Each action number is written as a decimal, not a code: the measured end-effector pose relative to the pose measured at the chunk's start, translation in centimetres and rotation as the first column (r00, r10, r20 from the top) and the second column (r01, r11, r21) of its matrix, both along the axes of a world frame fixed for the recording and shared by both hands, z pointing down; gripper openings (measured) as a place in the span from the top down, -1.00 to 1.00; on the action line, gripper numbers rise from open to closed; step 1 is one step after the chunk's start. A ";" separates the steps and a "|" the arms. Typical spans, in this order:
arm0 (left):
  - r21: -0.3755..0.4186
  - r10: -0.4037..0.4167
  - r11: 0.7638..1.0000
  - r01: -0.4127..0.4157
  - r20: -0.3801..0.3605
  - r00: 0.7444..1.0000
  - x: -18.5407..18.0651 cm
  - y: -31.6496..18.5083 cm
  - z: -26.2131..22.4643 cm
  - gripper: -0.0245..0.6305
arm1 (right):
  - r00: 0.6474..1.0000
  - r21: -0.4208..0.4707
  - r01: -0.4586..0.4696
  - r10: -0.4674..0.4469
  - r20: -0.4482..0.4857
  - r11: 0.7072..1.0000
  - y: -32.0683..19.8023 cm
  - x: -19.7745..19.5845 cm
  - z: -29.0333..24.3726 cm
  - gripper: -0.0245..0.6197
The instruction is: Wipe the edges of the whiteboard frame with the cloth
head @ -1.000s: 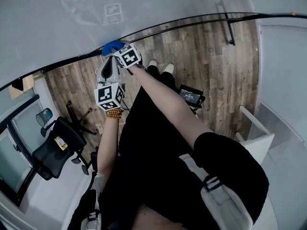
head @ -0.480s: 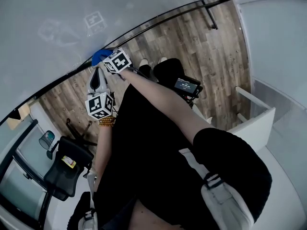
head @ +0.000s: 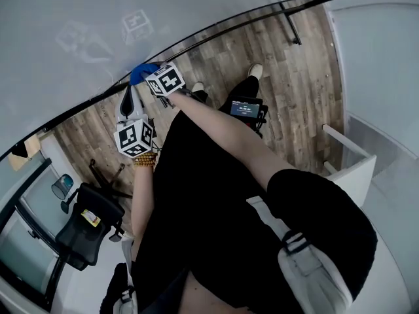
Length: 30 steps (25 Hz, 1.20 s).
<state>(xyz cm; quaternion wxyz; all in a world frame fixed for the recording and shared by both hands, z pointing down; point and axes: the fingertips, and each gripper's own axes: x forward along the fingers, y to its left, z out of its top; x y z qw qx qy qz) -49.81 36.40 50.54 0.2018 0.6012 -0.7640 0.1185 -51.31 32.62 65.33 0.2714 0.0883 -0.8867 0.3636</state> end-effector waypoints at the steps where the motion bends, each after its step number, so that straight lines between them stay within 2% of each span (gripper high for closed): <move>1: 0.005 -0.010 1.000 0.010 0.005 1.000 0.1 -0.3 -0.3 0.63 | 1.000 -0.001 -0.002 0.002 0.002 1.000 -0.2 0.3 -0.1 0.64; 6: 0.011 -0.046 0.999 0.046 0.025 0.999 1.3 -1.7 -0.9 0.63 | 1.000 -0.019 -0.006 0.006 0.002 1.000 -1.7 2.2 0.6 0.64; 10: -0.002 -0.059 0.998 0.059 0.030 0.998 2.1 -1.7 -1.4 0.63 | 0.999 -0.038 -0.043 0.042 -0.012 0.998 -2.9 3.3 0.8 0.64; 18: -0.021 -0.051 0.998 0.051 0.037 0.998 4.7 -2.9 -1.1 0.63 | 0.999 -0.005 -0.041 0.040 -0.026 0.999 -4.9 5.4 1.5 0.64; 30: -0.027 -0.018 0.999 0.019 0.039 0.999 6.7 -5.6 -1.5 0.63 | 0.998 -0.007 -0.037 0.036 -0.059 0.999 -6.8 7.1 1.7 0.64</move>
